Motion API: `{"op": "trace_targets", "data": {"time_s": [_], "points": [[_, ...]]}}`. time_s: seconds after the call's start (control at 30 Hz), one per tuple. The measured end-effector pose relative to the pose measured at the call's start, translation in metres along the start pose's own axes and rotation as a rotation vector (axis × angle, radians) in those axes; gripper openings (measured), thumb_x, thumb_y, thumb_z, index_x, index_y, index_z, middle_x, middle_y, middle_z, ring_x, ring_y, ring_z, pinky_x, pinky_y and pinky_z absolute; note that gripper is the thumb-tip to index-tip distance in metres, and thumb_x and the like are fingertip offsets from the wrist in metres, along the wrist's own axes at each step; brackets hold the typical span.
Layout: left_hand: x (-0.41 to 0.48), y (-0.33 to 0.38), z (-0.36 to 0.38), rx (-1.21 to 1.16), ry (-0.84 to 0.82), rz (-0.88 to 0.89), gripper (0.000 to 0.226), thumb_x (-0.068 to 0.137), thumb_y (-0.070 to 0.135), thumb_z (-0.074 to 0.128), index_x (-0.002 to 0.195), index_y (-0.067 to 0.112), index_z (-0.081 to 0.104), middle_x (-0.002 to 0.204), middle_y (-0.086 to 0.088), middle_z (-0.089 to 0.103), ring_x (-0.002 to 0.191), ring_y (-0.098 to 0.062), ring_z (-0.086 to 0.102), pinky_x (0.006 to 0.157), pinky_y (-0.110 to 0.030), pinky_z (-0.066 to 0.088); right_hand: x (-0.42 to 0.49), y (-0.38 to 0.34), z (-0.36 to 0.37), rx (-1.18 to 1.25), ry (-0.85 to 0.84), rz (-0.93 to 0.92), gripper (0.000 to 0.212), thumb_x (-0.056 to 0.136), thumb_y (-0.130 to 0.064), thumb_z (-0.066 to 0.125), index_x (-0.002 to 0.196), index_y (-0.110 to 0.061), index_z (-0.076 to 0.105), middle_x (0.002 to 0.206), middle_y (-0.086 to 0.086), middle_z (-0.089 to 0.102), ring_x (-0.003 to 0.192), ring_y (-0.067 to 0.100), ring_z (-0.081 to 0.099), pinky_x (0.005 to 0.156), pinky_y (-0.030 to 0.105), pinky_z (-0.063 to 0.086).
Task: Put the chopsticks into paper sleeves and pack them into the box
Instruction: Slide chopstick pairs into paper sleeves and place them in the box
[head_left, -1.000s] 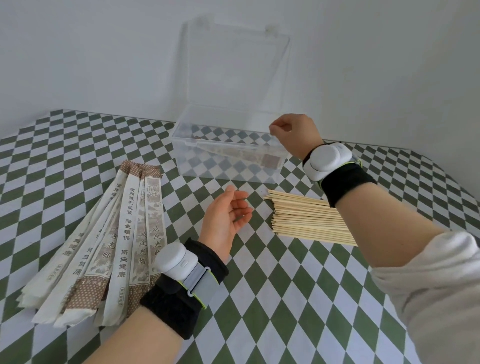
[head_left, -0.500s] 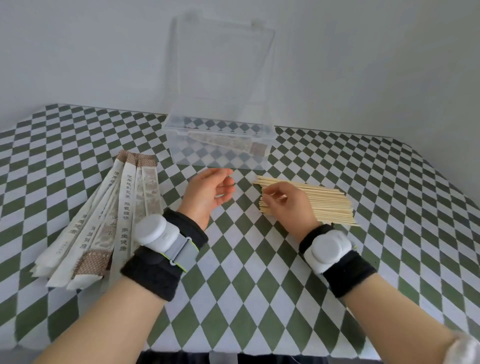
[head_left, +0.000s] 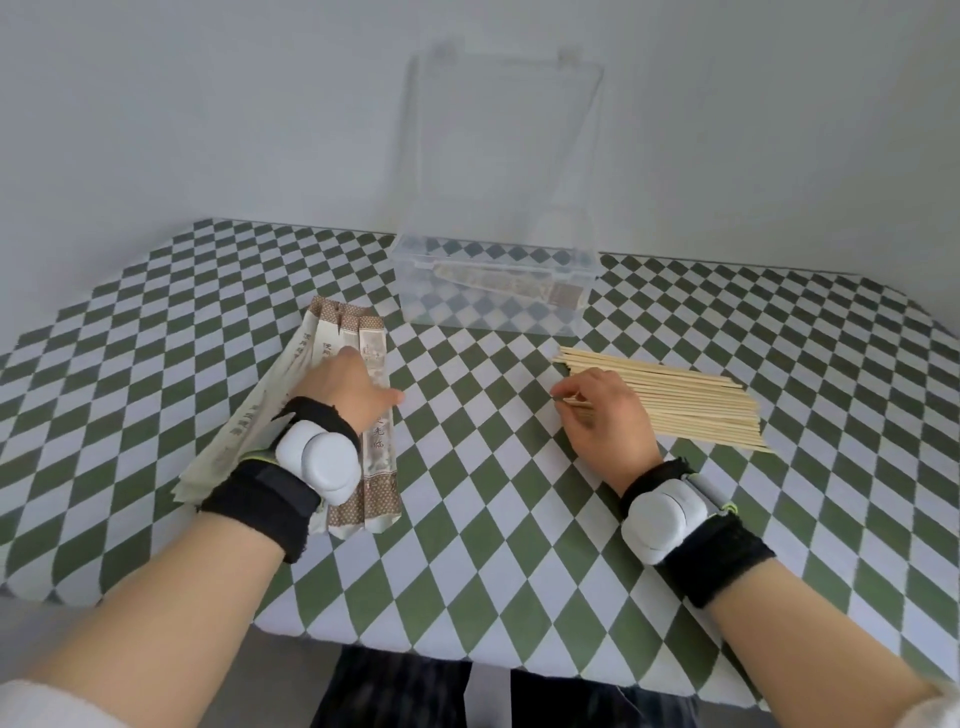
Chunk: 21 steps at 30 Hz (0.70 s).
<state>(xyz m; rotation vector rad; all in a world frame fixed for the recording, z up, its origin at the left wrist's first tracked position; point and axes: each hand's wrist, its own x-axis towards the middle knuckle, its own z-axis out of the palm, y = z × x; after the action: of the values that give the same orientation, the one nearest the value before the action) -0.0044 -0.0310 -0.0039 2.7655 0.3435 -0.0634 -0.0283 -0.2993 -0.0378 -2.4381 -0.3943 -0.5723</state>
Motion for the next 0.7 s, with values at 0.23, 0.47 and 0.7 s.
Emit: {"op": "trace_targets", "data": {"time_s": [0.23,0.47,0.7], "points": [[0.002,0.006,0.001,-0.090,0.001,0.054,0.030,0.087,0.025,0.061,0.063,0.013,0.048,0.062,-0.002,0.048,0.059,-0.018,0.047,0.058,-0.027,0.033,-0.001,0.000,-0.001,0.005,0.016,0.002,0.011,0.081,-0.006,0.064,0.091,-0.011,0.068,0.088,0.004,0.066,0.086,0.023,0.057,0.077,0.035,0.048],[0.000,0.014,-0.026,-0.378,0.046,0.109,0.021,0.095,0.020,0.048,0.089,0.004,0.059,0.082,-0.010,0.062,0.076,-0.027,0.059,0.070,-0.035,0.048,-0.001,-0.003,-0.001,0.085,-0.005,0.023,0.013,0.083,-0.006,0.062,0.093,-0.012,0.067,0.090,0.003,0.064,0.087,0.020,0.055,0.077,0.031,0.047],[-0.011,0.061,-0.022,-1.150,-0.004,0.099,0.015,0.100,0.017,0.037,0.115,0.016,0.040,0.084,-0.007,0.067,0.066,-0.013,0.069,0.063,-0.029,0.058,-0.010,-0.013,0.000,0.330,-0.182,0.071,0.014,0.089,-0.014,0.057,0.098,-0.023,0.062,0.088,-0.013,0.060,0.081,0.010,0.056,0.072,0.015,0.044]]}}
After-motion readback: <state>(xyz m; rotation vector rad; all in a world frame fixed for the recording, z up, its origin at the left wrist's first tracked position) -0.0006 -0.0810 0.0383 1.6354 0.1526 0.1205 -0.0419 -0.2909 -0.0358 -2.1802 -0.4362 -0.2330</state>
